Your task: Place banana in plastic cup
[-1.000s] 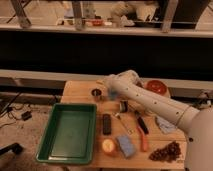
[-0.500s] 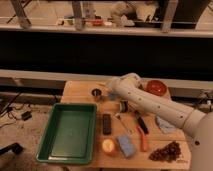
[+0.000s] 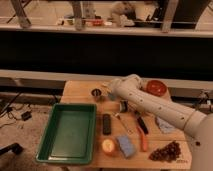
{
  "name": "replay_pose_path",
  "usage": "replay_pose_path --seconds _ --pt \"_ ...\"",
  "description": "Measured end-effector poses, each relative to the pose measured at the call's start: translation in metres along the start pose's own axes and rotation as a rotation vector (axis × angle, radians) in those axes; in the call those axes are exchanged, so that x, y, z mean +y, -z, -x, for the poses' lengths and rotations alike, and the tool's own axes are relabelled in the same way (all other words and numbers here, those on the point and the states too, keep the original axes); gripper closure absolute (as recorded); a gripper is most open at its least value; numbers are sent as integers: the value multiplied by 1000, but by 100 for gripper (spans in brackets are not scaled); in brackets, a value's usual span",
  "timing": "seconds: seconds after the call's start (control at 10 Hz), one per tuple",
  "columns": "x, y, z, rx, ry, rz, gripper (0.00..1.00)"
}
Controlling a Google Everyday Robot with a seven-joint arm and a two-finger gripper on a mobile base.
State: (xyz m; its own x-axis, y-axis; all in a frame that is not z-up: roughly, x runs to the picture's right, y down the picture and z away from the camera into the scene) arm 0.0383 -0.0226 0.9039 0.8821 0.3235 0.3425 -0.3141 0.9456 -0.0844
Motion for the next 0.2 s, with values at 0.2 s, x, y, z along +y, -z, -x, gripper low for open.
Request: replay_pose_path --seconds 0.2 --pt "2 -1 1 3 0 9 88"
